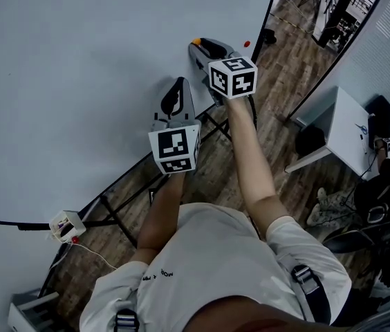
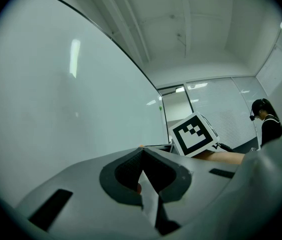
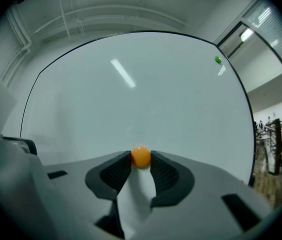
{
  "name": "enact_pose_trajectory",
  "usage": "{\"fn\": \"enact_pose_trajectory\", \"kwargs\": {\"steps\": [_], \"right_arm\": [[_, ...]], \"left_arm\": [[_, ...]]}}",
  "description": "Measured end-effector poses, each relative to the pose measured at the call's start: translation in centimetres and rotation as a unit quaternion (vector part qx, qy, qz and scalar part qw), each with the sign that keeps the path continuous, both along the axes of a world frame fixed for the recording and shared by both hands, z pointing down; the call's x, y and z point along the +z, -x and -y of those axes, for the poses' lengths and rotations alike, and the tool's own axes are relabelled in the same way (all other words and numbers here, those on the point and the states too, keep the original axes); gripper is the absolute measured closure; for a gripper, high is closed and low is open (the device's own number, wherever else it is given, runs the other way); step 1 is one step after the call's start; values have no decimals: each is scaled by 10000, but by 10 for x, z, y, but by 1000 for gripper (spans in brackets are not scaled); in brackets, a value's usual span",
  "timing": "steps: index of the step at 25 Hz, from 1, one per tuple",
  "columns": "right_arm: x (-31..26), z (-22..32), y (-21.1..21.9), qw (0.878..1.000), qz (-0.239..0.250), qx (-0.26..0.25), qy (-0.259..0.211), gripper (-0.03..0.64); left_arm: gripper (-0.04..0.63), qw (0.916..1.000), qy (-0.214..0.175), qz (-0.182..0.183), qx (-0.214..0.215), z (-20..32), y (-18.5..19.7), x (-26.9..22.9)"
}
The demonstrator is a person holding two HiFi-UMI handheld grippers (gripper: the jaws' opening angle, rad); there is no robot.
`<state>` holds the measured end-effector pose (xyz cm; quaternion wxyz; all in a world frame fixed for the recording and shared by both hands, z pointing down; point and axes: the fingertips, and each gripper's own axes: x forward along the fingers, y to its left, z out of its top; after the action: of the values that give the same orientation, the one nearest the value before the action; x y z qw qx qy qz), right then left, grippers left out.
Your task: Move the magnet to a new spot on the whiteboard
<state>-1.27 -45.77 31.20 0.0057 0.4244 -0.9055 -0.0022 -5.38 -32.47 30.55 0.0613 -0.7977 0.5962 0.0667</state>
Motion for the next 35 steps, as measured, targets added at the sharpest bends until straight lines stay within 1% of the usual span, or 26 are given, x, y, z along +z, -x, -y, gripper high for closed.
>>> {"fn": "enact_pose_trajectory", "kwargs": {"steps": [4, 19, 31, 35], "right_arm": [[2, -3, 2, 10000, 2, -10, 33, 486], [-9, -27, -11, 9998, 113, 127, -138, 486], [-19, -45, -18, 9987, 148, 318, -362, 486], [-16, -50, -19, 9986, 168, 355, -367, 486]], "left_arm": [[592, 10000, 11, 23, -8, -3, -2, 2], [592, 10000, -35, 6, 12, -13, -4, -2], [592, 10000, -57, -18, -8, -14, -1, -2], [592, 10000, -67, -2, 6, -13, -4, -3]]}}
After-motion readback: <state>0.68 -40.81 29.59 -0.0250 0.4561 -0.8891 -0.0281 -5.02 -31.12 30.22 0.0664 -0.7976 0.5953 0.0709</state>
